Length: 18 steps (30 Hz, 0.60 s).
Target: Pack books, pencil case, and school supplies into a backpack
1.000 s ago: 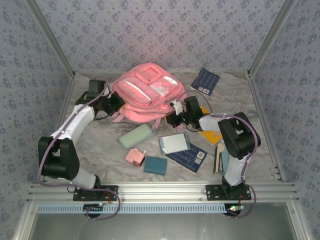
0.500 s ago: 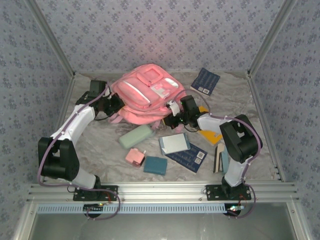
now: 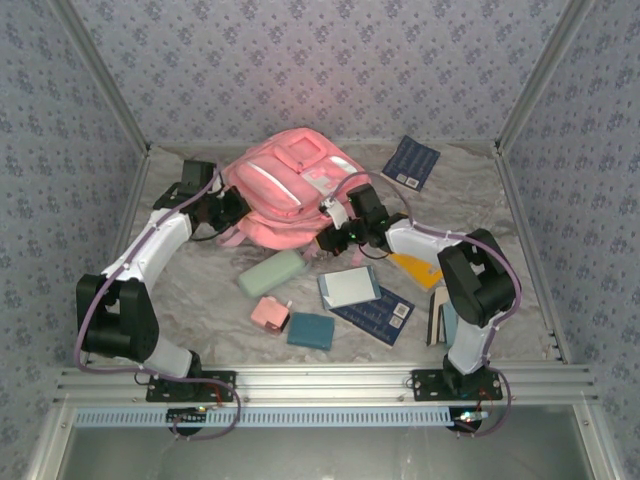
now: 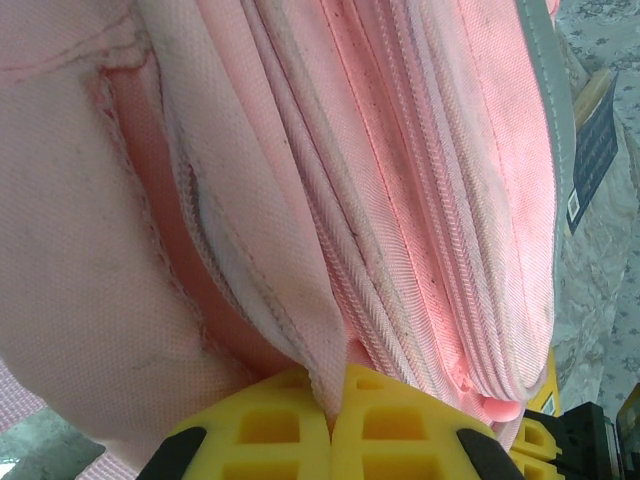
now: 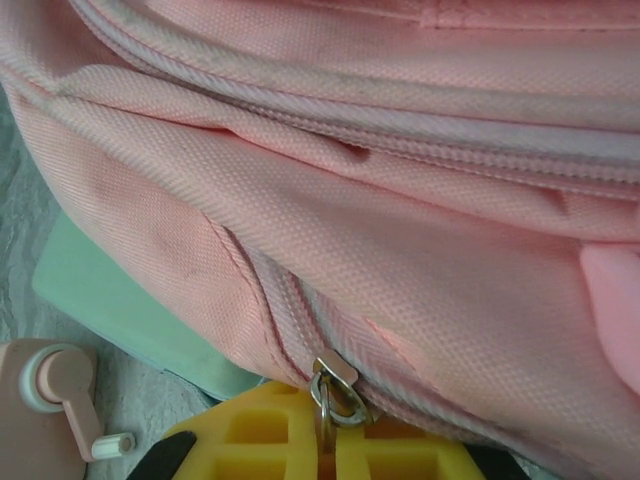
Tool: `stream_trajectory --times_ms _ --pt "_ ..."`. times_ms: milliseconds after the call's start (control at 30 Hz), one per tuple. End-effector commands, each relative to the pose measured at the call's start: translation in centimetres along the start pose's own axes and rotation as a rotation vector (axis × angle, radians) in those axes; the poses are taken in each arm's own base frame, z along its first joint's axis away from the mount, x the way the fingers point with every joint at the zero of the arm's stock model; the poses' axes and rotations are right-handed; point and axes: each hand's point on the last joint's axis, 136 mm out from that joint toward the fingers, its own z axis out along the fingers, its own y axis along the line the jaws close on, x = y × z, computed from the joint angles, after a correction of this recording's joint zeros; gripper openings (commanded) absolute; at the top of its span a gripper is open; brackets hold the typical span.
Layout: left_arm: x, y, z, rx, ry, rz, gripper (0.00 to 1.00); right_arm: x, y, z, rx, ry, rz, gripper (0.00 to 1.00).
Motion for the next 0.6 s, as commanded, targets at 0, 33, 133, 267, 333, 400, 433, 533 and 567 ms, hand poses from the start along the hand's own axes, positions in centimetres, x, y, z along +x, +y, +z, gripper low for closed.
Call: stream_trajectory --times_ms 0,33,133,267,333,400,433,533,567 --pt "0.3 -3.9 -1.4 0.128 -0.009 0.076 0.00 -1.6 2.5 0.6 -0.082 -0.015 -0.056 0.08" --pt "0.3 -4.0 -1.5 0.132 -0.010 0.078 0.00 -1.7 2.7 0.7 -0.088 -0.013 -0.055 0.09" --pt "0.5 -4.2 -1.4 0.138 -0.008 0.079 0.00 -1.3 3.0 1.2 -0.095 0.012 -0.033 0.09" --pt "1.0 -4.6 -1.2 0.148 -0.003 0.087 0.00 -2.6 3.8 1.7 -0.097 0.016 -0.043 0.09" --pt "1.2 -4.8 -1.1 0.153 0.000 0.090 0.00 -2.7 4.2 2.1 -0.101 0.020 -0.050 0.09" --pt "1.4 -4.8 -1.0 0.153 0.004 0.091 0.00 -2.9 4.8 2.3 -0.109 0.021 -0.053 0.10" --pt "1.5 -4.9 -1.0 0.156 0.004 0.092 0.00 -3.2 5.2 2.4 -0.113 0.020 -0.059 0.10" --pt "1.9 -5.0 -0.8 0.156 0.014 0.097 0.00 -3.5 6.1 2.7 -0.126 0.024 -0.069 0.10" --pt "2.1 -5.1 -0.8 0.158 0.015 0.100 0.00 -3.5 6.4 2.8 -0.130 0.026 -0.071 0.10"
